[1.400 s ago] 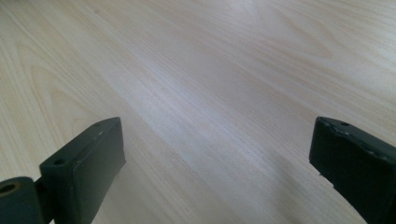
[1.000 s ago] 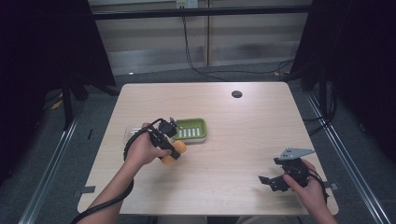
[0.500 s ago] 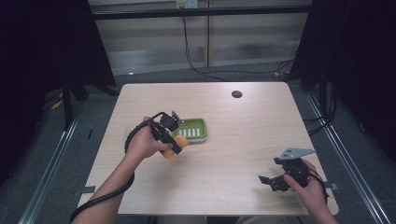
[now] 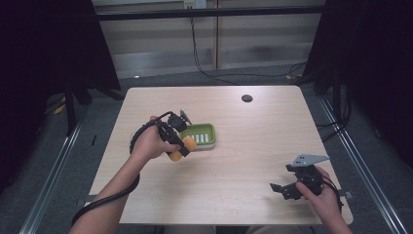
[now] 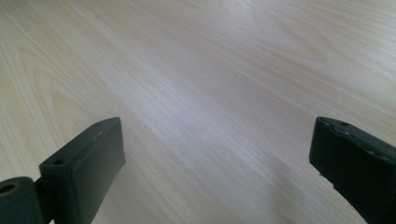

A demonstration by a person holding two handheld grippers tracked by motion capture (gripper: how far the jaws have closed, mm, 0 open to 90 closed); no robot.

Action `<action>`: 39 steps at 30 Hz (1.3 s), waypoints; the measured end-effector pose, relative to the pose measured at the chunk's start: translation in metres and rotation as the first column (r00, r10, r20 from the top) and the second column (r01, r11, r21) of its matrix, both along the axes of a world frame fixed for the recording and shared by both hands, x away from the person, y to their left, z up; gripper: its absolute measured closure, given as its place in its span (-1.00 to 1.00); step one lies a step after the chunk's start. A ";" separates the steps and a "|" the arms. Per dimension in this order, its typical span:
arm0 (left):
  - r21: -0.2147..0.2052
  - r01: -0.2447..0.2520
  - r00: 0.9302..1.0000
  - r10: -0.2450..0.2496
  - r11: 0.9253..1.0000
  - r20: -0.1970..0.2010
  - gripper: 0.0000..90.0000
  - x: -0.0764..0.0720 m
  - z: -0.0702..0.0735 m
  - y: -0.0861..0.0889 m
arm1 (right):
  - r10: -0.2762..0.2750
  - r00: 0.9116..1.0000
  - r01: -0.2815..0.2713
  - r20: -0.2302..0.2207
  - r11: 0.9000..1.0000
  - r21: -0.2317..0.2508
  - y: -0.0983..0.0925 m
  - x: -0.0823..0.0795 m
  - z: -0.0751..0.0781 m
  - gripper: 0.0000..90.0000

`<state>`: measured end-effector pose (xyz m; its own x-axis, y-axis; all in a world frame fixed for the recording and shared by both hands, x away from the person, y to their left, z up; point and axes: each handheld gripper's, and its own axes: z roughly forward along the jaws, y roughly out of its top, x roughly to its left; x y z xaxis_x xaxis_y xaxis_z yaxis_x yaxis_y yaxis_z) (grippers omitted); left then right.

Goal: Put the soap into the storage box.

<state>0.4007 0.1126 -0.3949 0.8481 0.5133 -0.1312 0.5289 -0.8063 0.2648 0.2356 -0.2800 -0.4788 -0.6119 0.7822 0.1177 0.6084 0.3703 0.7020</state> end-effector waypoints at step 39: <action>0.007 0.029 0.999 -0.029 1.000 -0.014 0.12 0.033 0.006 -0.011 | 0.004 1.000 -0.004 0.008 1.000 0.002 0.000 0.000 0.001 -0.93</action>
